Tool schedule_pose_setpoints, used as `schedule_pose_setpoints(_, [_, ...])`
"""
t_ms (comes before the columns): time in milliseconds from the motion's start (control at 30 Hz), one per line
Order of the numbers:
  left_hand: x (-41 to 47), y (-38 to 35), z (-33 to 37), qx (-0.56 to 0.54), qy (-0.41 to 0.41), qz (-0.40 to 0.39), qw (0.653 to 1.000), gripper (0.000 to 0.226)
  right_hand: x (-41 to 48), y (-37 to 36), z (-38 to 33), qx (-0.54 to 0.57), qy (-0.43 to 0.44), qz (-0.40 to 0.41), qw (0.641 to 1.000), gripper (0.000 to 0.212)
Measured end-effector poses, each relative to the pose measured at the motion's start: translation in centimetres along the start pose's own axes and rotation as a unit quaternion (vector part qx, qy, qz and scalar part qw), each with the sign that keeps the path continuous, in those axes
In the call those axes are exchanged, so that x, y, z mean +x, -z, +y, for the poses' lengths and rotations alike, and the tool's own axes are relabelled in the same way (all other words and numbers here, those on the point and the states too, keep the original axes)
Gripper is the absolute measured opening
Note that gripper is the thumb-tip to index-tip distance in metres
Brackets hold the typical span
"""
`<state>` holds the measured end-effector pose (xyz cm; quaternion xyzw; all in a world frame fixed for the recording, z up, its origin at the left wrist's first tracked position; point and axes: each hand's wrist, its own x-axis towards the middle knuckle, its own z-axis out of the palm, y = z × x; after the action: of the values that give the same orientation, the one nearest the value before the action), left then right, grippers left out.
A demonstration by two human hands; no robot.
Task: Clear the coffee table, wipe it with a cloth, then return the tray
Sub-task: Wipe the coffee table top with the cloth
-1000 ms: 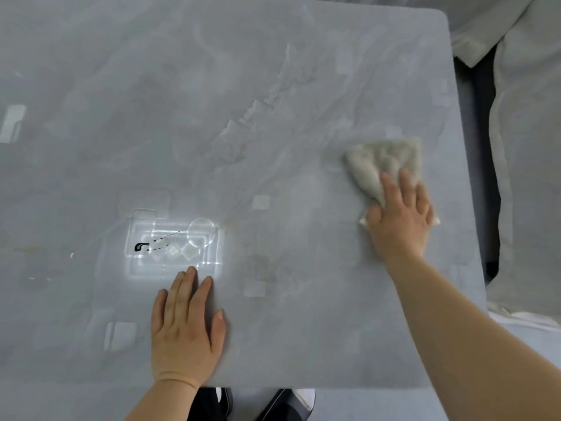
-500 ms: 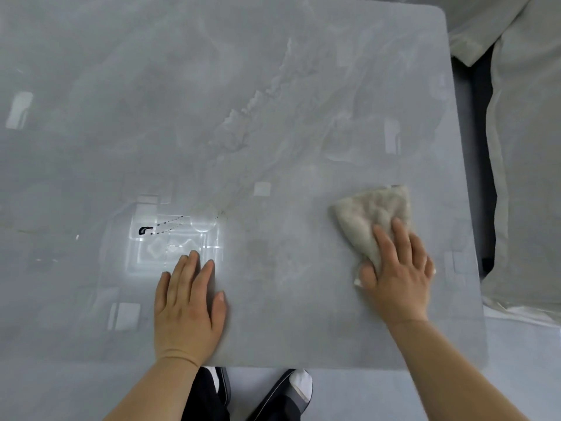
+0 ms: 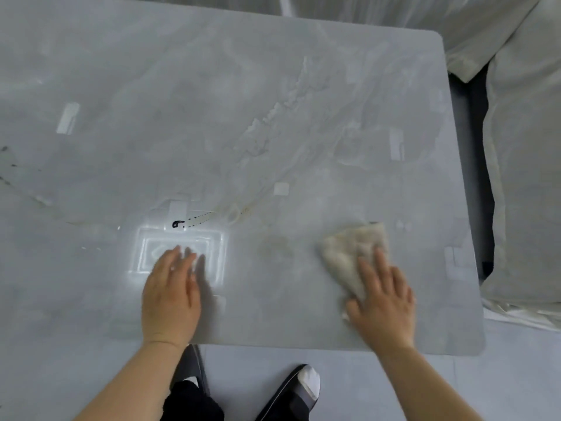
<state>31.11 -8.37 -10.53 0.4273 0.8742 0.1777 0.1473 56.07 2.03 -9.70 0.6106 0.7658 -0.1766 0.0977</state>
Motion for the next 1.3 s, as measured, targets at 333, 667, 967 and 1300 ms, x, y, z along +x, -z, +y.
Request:
schedule_pose_setpoints(333, [3.7, 6.6, -12.8, 0.056, 0.106, -0.001, 0.993, 0.038, -4.8, -7.2, -22.2, 0.014, -0.022, 0.051, 0.998, 0.072])
schedule_pose_setpoints(667, [6.2, 6.9, -16.3, 0.051, 0.076, -0.020, 0.996, 0.066, -1.1, -4.7, -15.5, 0.052, -0.093, 0.073, 0.992, 0.069])
schedule_pose_setpoints(967, [6.3, 6.7, -17.1, 0.040, 0.082, -0.022, 0.996, 0.062, -0.7, -7.7, -33.3, 0.013, 0.026, 0.079, 0.996, 0.061])
schedule_pose_setpoints(1300, [6.2, 6.7, -17.4, 0.026, 0.063, -0.007, 0.998, 0.055, 5.6, -4.3, -23.6, 0.098, -0.119, 0.115, 0.981, 0.064])
